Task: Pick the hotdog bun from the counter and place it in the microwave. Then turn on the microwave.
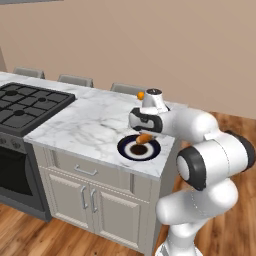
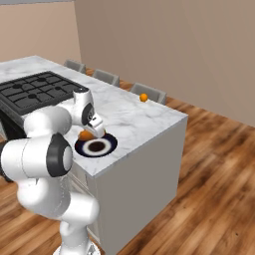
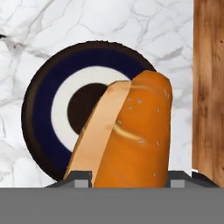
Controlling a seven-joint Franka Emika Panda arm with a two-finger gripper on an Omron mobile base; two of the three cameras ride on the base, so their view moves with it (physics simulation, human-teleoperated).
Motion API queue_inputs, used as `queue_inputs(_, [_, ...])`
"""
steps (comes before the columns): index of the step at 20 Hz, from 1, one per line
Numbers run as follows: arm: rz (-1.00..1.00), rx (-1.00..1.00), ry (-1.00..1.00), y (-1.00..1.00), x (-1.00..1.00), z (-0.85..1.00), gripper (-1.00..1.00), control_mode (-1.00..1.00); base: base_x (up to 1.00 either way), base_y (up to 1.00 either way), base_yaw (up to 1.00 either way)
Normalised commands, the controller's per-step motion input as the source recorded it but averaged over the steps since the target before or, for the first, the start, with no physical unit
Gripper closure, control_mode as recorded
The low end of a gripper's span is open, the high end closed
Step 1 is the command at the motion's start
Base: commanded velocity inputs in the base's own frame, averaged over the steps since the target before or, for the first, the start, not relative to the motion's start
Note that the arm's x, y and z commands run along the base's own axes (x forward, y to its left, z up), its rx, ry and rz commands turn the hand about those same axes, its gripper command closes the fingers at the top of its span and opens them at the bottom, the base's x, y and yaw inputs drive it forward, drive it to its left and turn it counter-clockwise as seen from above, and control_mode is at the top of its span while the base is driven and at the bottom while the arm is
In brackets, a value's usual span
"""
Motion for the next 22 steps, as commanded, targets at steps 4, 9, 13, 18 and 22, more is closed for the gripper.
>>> queue_inputs(4, [0.00,0.04,0.00,-0.12,-0.45,0.19,1.00,-1.00,0.00,0.00,0.00])
queue_inputs(9, [0.02,0.08,0.00,-0.09,-0.43,0.20,1.00,-1.00,0.00,0.00,0.00])
queue_inputs(13, [0.06,0.04,0.00,-0.09,-0.41,0.17,1.00,-1.00,0.00,0.00,0.00])
queue_inputs(18, [0.11,0.01,0.00,-0.08,-0.41,0.21,1.00,-1.00,0.00,0.00,0.00])
queue_inputs(22, [0.16,0.00,0.00,-0.10,-0.40,0.22,1.00,-1.00,0.00,0.00,0.00])
